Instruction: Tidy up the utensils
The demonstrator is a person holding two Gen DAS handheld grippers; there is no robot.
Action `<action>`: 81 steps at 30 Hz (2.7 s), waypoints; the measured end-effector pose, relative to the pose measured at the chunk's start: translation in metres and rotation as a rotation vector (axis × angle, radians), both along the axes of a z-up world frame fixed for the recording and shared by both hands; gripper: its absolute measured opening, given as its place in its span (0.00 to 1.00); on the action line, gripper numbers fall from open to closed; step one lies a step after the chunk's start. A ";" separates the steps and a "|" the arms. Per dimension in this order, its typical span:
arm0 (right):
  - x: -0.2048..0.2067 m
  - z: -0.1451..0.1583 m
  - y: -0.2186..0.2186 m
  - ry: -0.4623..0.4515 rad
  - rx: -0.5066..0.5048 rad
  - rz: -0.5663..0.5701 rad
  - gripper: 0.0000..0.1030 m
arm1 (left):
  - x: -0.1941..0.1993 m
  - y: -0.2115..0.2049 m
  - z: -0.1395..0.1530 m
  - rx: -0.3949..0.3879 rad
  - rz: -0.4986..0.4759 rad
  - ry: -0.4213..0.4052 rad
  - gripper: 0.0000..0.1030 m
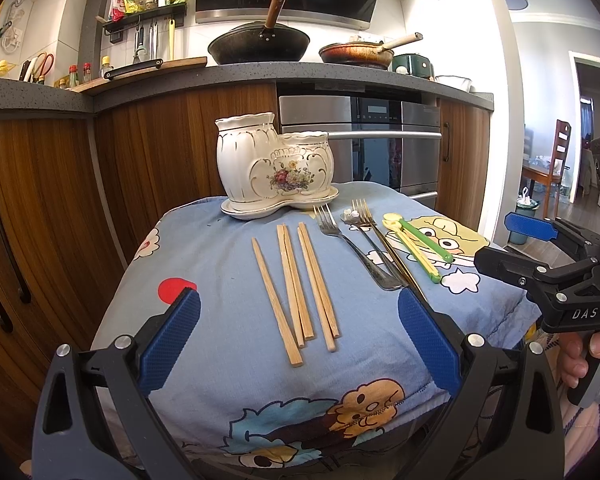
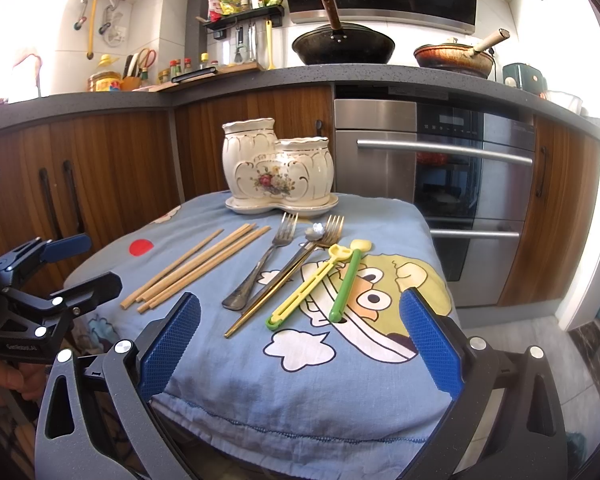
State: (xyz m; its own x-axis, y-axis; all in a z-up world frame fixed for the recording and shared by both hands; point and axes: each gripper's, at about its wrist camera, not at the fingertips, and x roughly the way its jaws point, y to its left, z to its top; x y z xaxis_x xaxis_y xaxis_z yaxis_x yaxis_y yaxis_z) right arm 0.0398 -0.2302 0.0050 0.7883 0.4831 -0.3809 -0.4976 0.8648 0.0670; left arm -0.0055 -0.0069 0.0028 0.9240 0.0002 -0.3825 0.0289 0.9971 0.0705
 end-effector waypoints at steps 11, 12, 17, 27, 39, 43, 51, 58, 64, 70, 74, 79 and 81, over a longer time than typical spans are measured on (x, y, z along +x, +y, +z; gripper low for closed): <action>0.000 0.000 0.000 0.000 0.001 -0.001 0.96 | 0.000 0.000 0.000 0.002 0.000 -0.001 0.95; 0.000 0.000 0.000 0.000 0.001 -0.001 0.96 | 0.000 0.000 0.000 0.000 -0.001 -0.001 0.95; 0.000 0.000 0.000 0.000 0.001 0.000 0.96 | 0.000 0.000 0.000 0.000 0.000 0.000 0.95; 0.000 0.000 0.001 0.000 0.000 0.000 0.96 | 0.000 -0.001 0.000 0.001 0.000 -0.003 0.95; 0.001 0.000 0.001 0.000 0.001 0.001 0.96 | 0.000 -0.001 0.000 0.002 0.001 -0.002 0.95; 0.002 0.000 0.001 0.003 0.007 0.002 0.96 | 0.000 -0.001 0.000 0.002 0.001 -0.003 0.95; 0.020 0.004 0.002 0.067 0.028 -0.002 0.96 | 0.014 0.020 0.009 -0.059 0.034 0.028 0.95; 0.038 0.000 0.003 0.181 0.028 -0.011 0.92 | 0.049 0.042 0.010 -0.081 0.073 0.151 0.79; 0.065 -0.006 0.009 0.245 -0.060 -0.043 0.64 | 0.087 0.051 0.006 -0.113 0.039 0.255 0.55; 0.092 -0.006 0.005 0.288 -0.098 -0.071 0.50 | 0.121 0.054 -0.003 -0.124 0.037 0.345 0.49; 0.106 -0.014 0.010 0.328 -0.134 -0.067 0.43 | 0.133 0.055 -0.016 -0.115 0.045 0.409 0.35; 0.116 -0.020 0.018 0.349 -0.173 -0.059 0.42 | 0.136 0.051 -0.017 -0.071 0.032 0.415 0.34; 0.122 -0.019 0.021 0.358 -0.185 -0.056 0.41 | 0.139 0.049 -0.018 -0.041 0.027 0.420 0.27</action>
